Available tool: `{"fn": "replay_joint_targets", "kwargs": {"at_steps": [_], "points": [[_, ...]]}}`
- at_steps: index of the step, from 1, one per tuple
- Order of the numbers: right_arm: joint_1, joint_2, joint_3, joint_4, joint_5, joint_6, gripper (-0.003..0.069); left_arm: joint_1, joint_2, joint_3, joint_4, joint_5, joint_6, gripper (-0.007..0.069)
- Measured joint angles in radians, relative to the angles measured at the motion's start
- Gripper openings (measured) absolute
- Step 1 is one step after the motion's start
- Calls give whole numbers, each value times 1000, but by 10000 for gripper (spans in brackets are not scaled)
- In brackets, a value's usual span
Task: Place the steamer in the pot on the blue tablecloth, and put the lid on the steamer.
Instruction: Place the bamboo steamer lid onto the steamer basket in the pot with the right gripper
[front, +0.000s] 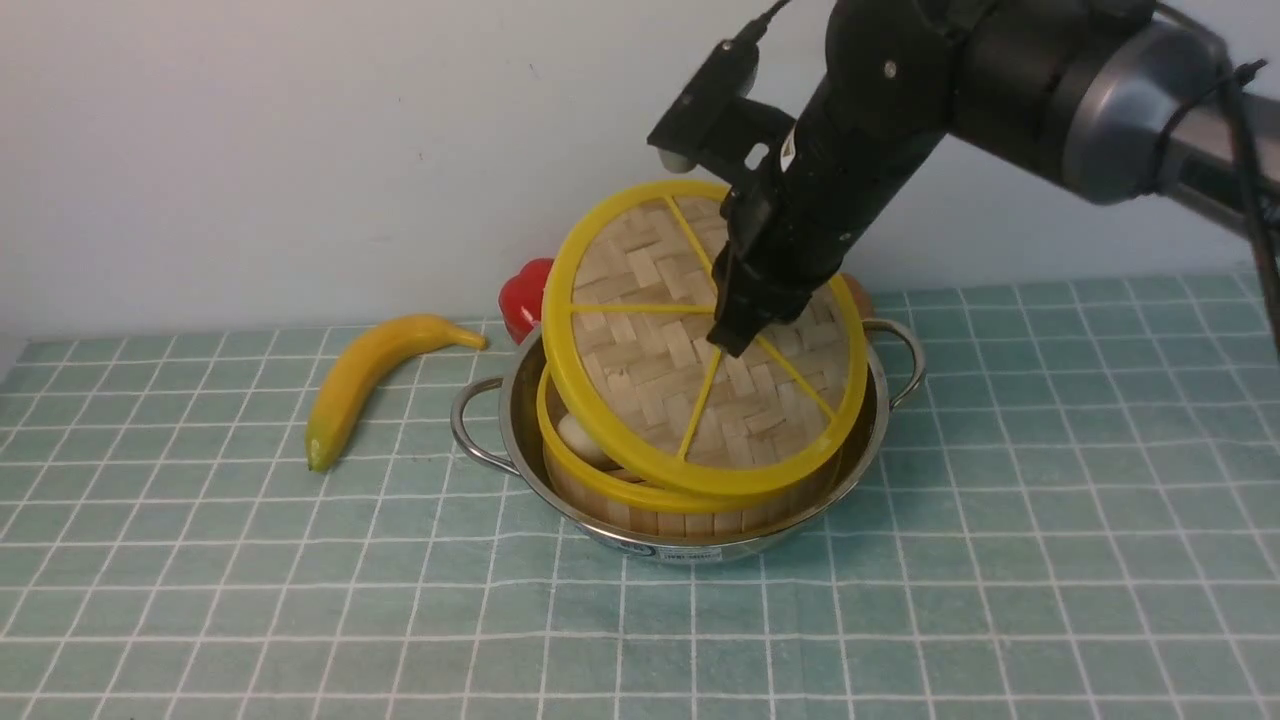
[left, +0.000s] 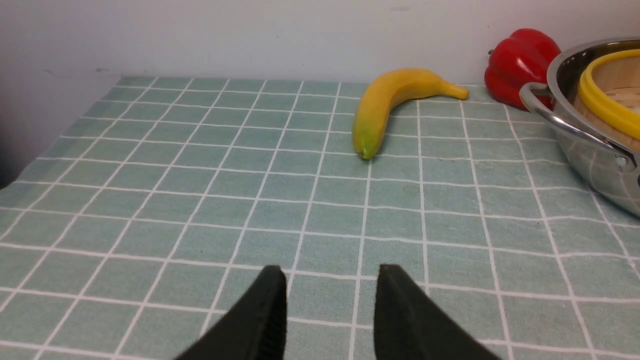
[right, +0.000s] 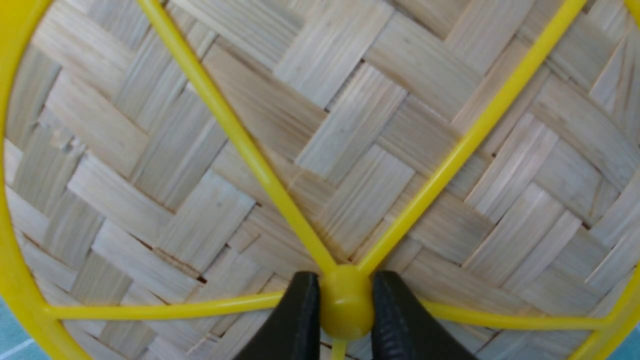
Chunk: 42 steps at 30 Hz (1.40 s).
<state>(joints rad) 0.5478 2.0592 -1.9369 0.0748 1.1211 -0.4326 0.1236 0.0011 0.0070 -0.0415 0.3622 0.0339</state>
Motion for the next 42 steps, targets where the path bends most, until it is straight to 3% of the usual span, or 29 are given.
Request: {"fn": "replay_joint_targets", "kwargs": {"at_steps": [42], "points": [[0,113,-5,32,-166,-180,145,0,0,0,0,0,0,243]]}}
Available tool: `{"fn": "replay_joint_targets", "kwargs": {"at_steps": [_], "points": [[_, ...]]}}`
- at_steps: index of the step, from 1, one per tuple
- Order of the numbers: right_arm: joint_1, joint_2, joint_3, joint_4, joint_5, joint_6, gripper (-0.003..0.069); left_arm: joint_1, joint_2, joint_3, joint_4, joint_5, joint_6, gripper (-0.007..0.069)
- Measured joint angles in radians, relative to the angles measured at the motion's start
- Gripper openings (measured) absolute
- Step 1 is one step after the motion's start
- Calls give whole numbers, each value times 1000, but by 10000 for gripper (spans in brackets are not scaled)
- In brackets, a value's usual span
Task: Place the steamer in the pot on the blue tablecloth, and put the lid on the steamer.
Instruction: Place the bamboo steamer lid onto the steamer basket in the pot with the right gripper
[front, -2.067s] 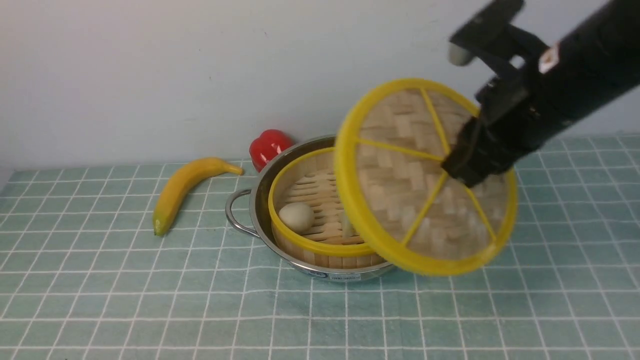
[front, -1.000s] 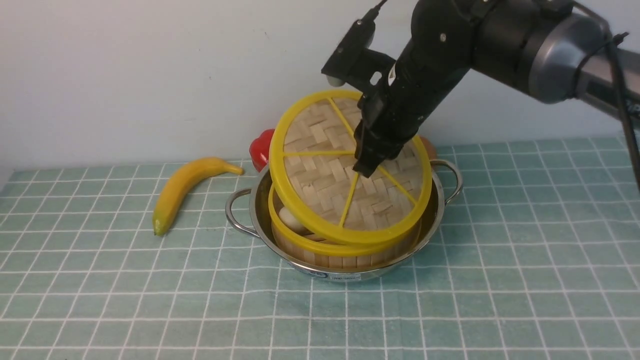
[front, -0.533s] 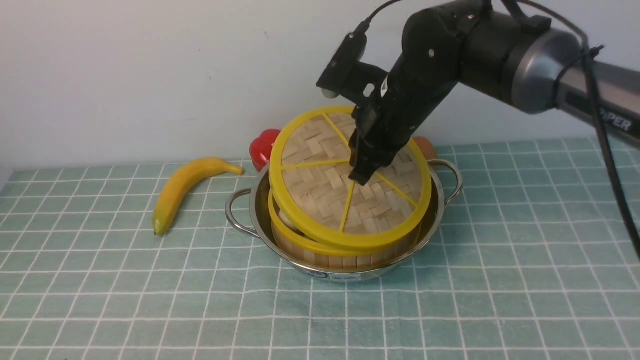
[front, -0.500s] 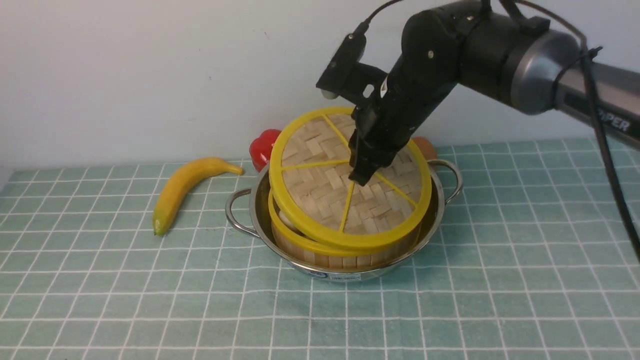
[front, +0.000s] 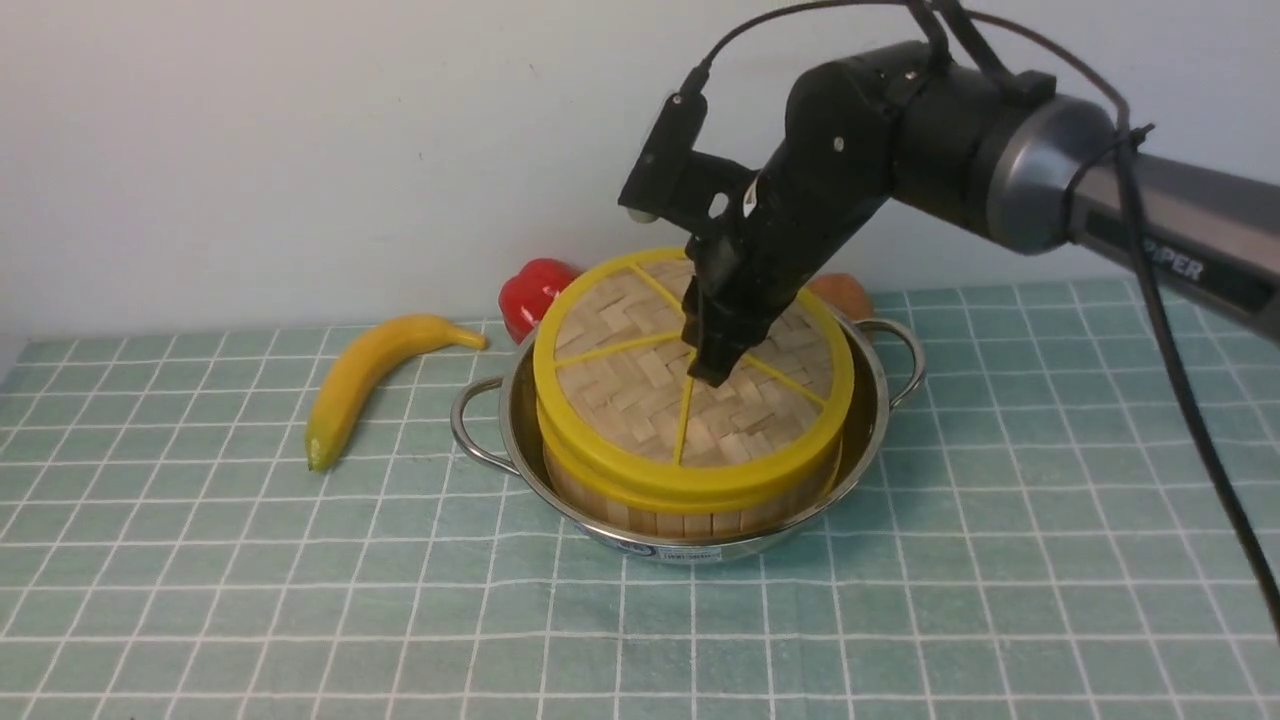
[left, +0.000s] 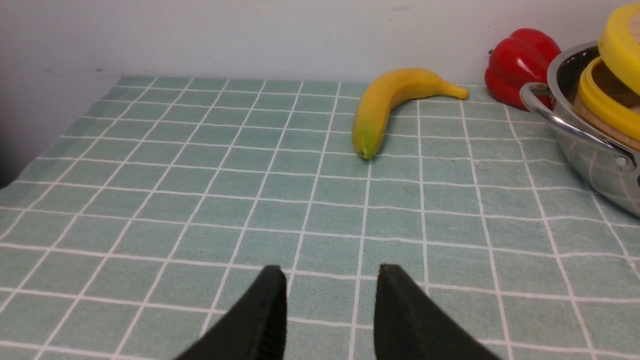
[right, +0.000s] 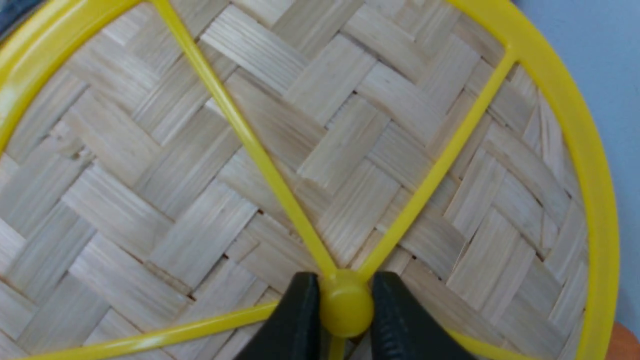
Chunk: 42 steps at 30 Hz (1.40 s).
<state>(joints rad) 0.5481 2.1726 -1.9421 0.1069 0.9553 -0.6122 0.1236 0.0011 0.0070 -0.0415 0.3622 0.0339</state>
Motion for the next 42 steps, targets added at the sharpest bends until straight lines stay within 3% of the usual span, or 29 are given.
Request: {"fn": "replay_joint_targets", "kwargs": {"at_steps": [19,23,24,25,26,29,31,35,37,40,42], "points": [[1,34,-3,6,-32,-17,153,0,0,0,0,0,0,243],[1,34,-5,-9,-36,-15,296,0,0,0,0,0,0,243],[1,32,-5,-22,-41,-8,419,0,0,0,0,0,0,243],[1,31,-5,-24,-43,-8,432,0,0,0,0,0,0,243],[1,24,-6,-31,-42,-3,549,0,0,0,0,0,0,243],[1,15,-7,-31,-33,5,636,0,0,0,0,0,0,243],[1,4,-7,-34,-29,15,649,0,0,0,0,0,0,243],[1,-98,-7,-89,-27,100,586,0,0,0,0,0,0,243],[1,-159,-7,-124,-25,156,511,0,0,0,0,0,0,243],[-1,-232,-10,-154,-5,269,358,0,0,0,0,0,0,243],[-8,-304,-13,-169,33,408,107,0,0,0,0,0,0,243]]}}
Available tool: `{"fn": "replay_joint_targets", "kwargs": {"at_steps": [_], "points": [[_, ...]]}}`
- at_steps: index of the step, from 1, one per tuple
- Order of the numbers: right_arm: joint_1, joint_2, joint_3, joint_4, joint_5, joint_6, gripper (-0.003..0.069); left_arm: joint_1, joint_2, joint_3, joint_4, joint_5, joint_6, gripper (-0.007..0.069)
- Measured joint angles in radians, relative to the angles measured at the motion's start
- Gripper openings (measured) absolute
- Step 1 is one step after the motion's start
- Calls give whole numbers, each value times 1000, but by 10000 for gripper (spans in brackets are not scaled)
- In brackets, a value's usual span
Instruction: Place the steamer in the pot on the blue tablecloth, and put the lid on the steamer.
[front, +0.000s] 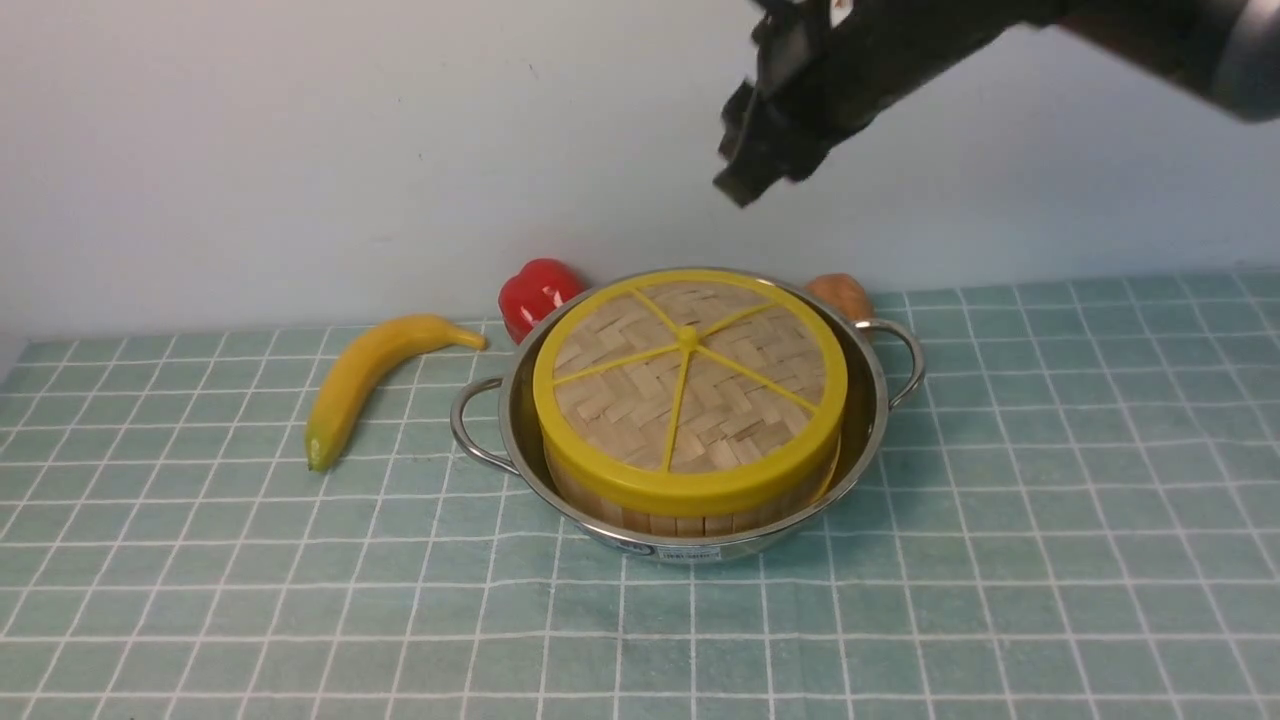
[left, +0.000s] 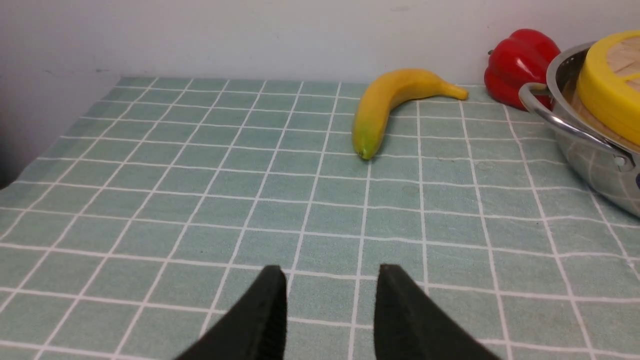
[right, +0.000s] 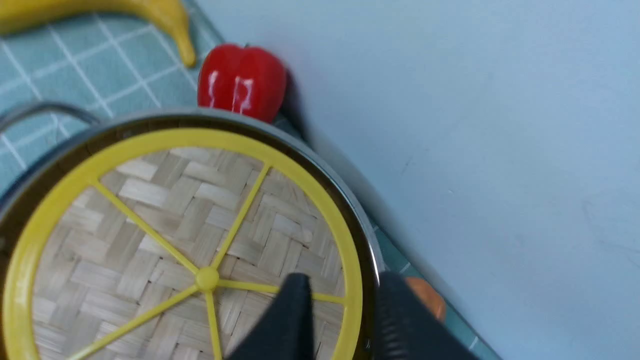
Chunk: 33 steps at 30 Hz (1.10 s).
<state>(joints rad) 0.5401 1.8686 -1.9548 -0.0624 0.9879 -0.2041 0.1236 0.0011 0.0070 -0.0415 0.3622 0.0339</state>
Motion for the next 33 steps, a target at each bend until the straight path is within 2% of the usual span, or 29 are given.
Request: {"fn": "replay_joint_targets", "kwargs": {"at_steps": [2,3,8,15,19,21,26,30,33], "points": [[-4,-30,0,-5,11,89,18,0,0,0,0,0,0,243],[-5,-39,0,-6,13,112,-1,0,0,0,0,0,0,243],[-6,-55,0,21,9,247,-13,0,0,0,0,0,0,243],[-6,-55,2,72,-10,274,-10,0,0,0,0,0,0,243],[-5,-86,37,43,-8,204,-7,0,0,0,0,0,0,243],[-5,-142,105,15,-8,191,-6,0,0,0,0,0,0,243],[-53,-496,469,-41,-100,231,-1,0,0,0,0,0,0,243],[-173,-815,773,-44,-221,312,3,0,0,0,0,0,0,243],[-316,-1017,967,-48,-306,374,8,0,0,0,0,0,0,243]]}}
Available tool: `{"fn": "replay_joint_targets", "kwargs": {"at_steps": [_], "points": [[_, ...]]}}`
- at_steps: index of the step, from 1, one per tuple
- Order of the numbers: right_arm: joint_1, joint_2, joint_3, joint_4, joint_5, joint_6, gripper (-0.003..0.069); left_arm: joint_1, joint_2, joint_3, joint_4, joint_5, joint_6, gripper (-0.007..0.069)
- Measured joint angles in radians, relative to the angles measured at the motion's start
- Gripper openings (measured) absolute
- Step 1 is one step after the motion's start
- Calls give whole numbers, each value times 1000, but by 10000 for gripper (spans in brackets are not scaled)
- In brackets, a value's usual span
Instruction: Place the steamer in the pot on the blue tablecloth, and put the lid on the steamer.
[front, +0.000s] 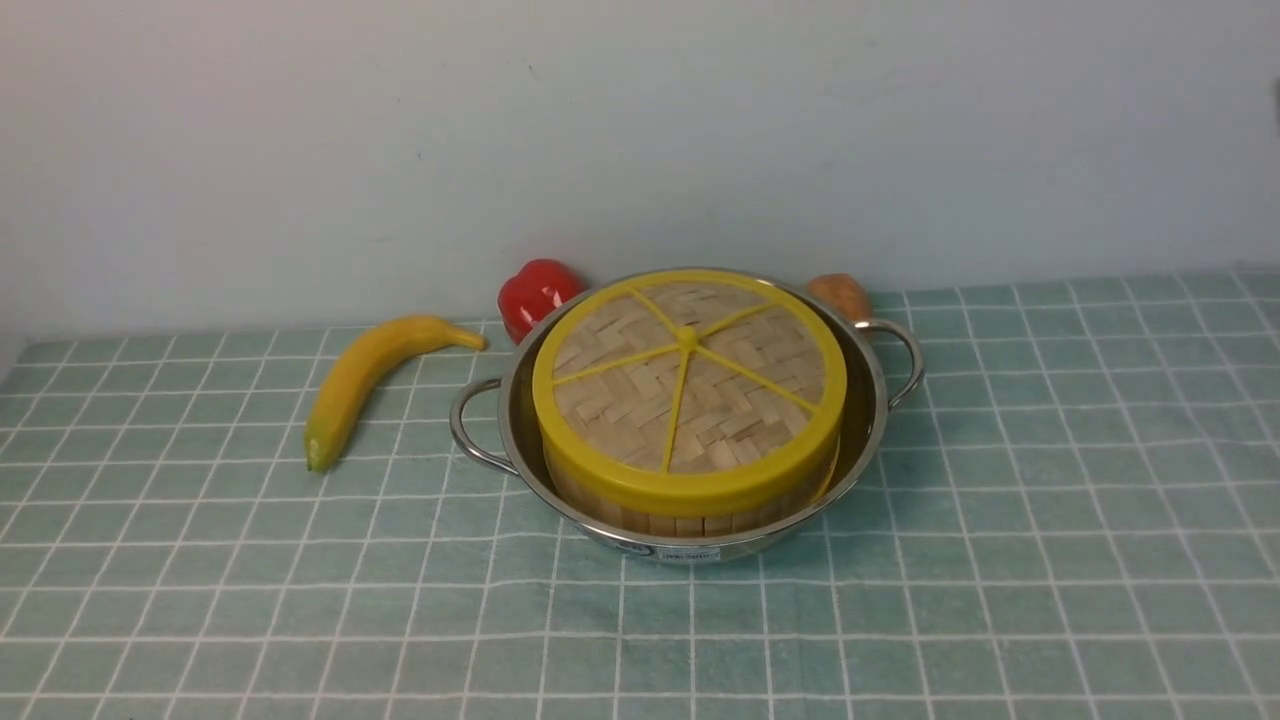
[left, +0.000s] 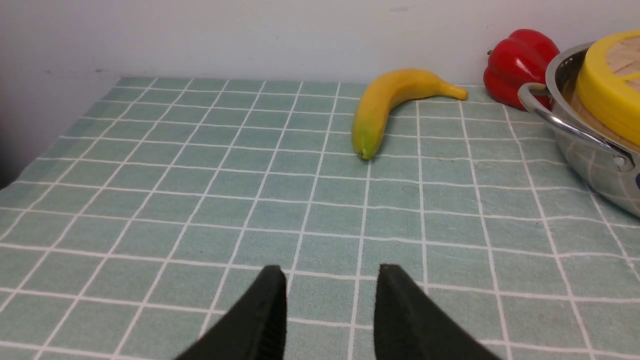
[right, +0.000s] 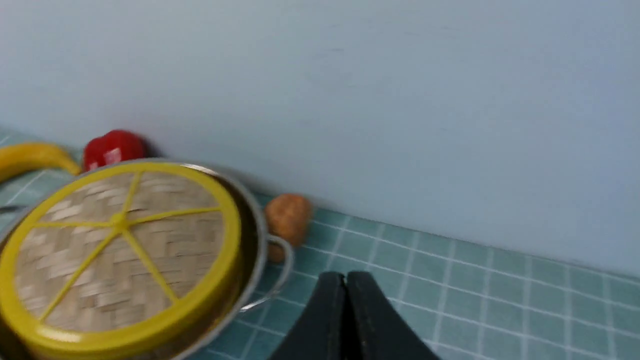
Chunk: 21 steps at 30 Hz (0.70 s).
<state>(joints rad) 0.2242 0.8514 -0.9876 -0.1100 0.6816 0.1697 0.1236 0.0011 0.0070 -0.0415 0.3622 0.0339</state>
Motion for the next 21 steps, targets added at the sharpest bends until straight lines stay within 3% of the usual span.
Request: {"fn": "replay_joint_targets", "kwargs": {"at_steps": [5,7,11,21], "points": [[-213,-330,268,-4,-156,43,20,0,0,0,0,0,0,243],[-254,-447,361,-4,-229,51,27,0,0,0,0,0,0,243],[-277,-598,569,-4,-376,54,36,0,0,0,0,0,0,243],[-277,-737,926,30,-529,57,59,0,0,0,0,0,0,243]]}}
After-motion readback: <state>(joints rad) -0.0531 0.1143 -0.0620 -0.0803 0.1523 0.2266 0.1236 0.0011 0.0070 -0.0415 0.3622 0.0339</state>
